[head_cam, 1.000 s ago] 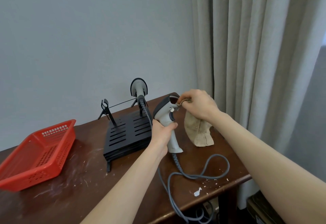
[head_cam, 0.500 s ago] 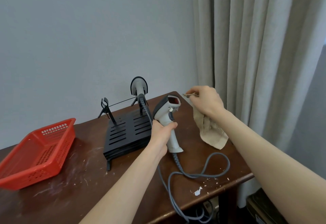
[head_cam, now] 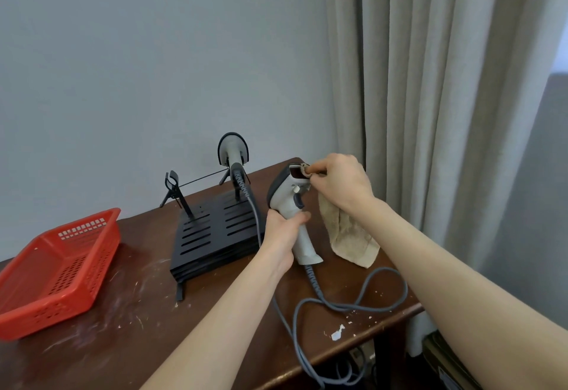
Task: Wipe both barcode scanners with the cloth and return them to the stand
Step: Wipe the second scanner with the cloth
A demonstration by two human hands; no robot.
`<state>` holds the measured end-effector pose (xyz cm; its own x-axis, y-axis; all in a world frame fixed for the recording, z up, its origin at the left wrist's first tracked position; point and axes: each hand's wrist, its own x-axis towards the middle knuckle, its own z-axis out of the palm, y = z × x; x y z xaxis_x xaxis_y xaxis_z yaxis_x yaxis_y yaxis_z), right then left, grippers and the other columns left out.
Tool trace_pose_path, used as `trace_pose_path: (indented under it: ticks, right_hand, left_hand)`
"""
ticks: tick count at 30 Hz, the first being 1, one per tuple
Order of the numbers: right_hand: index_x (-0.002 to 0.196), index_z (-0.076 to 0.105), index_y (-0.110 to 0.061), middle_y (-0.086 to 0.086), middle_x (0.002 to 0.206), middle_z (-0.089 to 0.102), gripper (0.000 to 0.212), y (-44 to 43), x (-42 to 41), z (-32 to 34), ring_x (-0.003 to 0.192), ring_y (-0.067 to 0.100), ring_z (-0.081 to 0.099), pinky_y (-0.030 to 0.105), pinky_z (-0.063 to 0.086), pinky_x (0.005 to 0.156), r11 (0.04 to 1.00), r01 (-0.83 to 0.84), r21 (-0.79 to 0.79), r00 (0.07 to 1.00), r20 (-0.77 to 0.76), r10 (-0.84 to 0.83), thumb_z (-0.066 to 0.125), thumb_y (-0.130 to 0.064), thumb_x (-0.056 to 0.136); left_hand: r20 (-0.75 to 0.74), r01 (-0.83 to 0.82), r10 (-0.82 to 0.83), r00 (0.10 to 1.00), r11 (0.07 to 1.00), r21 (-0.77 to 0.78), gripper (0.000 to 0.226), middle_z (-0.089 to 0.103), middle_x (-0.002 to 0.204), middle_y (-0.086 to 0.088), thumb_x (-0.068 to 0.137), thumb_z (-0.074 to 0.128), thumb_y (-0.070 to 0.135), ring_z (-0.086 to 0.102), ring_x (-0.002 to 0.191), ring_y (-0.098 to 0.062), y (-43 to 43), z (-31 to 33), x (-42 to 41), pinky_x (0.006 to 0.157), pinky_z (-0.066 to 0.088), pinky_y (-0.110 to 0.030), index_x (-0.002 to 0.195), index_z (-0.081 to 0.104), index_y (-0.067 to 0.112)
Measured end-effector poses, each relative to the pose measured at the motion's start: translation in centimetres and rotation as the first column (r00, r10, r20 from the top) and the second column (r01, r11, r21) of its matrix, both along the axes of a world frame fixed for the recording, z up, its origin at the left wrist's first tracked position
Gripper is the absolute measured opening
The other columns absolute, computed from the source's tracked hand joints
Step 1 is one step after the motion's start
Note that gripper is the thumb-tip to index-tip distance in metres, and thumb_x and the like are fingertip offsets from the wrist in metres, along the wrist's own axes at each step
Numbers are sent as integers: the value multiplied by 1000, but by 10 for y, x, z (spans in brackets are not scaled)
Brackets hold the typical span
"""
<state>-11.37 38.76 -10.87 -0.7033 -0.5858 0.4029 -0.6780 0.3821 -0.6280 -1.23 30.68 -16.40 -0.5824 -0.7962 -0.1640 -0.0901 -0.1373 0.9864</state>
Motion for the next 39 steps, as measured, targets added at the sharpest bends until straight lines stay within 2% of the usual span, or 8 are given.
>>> trace_pose_path:
  ticks: [4, 10, 16, 21, 26, 30, 34, 39]
  right_hand:
    - [103, 75, -28, -9, 85, 64, 27, -4, 9, 6, 90, 18, 60, 30, 48, 78, 976, -156, -150, 984, 61, 166, 59, -17, 84]
    - [111, 69, -37, 1, 110, 68, 34, 2, 0, 1, 98, 30, 61, 28, 41, 71, 986, 77, 146, 995, -75, -67, 52, -21, 87]
    - [102, 75, -29, -8, 105, 71, 26, -2, 8, 5, 99, 14, 63, 31, 51, 86, 974, -158, -164, 978, 113, 177, 59, -18, 84]
    - [105, 72, -32, 4, 108, 70, 27, 12, -11, 3, 98, 32, 63, 33, 49, 77, 969, 114, 221, 991, -93, -95, 51, -28, 88]
    - [100, 74, -25, 4, 96, 73, 24, 11, -9, 5, 93, 25, 63, 35, 53, 81, 999, 41, -31, 997, 73, -39, 57, -24, 83]
    - [98, 75, -24, 2, 89, 72, 23, 3, 0, 1, 86, 23, 65, 33, 53, 75, 998, -6, -64, 994, 112, 13, 58, -20, 83]
    - [94, 77, -19, -10, 79, 66, 15, 0, 0, 1, 86, 14, 66, 31, 54, 78, 970, -61, -235, 966, 232, 117, 66, -20, 84]
    - [92, 76, -10, 7, 82, 72, 13, 5, 6, 8, 77, 9, 62, 25, 50, 77, 910, -216, -353, 871, 351, 343, 69, -13, 82]
  left_hand:
    - [-62, 37, -35, 997, 999, 35, 45, 66, 112, -14, 80, 69, 2, 65, 99, -26, -1, 3, 0, 69, 54, -31, 121, 51, 5]
    - [23, -5, 4, 1000, 1000, 8, 46, 58, 112, -14, 80, 71, 6, 58, 97, -26, -4, -1, 0, 73, 47, -32, 120, 48, 4]
    - [-33, 41, -39, 999, 997, 66, 44, 65, 112, -15, 80, 69, 3, 65, 98, -28, -6, 1, -2, 77, 56, -40, 120, 50, 5]
    - [19, -2, 2, 1000, 1000, 15, 45, 60, 110, -12, 81, 70, 6, 59, 94, -24, -7, -2, 3, 73, 48, -33, 120, 49, 7]
    - [13, -9, 9, 1000, 1000, 7, 42, 60, 108, -12, 80, 70, 6, 59, 92, -24, -8, 0, 1, 73, 48, -32, 117, 49, 6]
    - [25, 19, -19, 999, 1000, -17, 45, 60, 111, -13, 79, 71, 7, 59, 96, -24, -4, -3, -1, 73, 47, -31, 118, 49, 5]
    - [15, 27, -27, 1000, 999, -30, 43, 60, 106, -11, 80, 71, 6, 58, 92, -21, -4, -2, -1, 69, 46, -29, 117, 49, 3]
    - [-2, 69, -69, 998, 998, -9, 49, 65, 113, -14, 76, 72, 7, 65, 98, -24, -6, -3, -2, 68, 52, -30, 121, 53, 5]
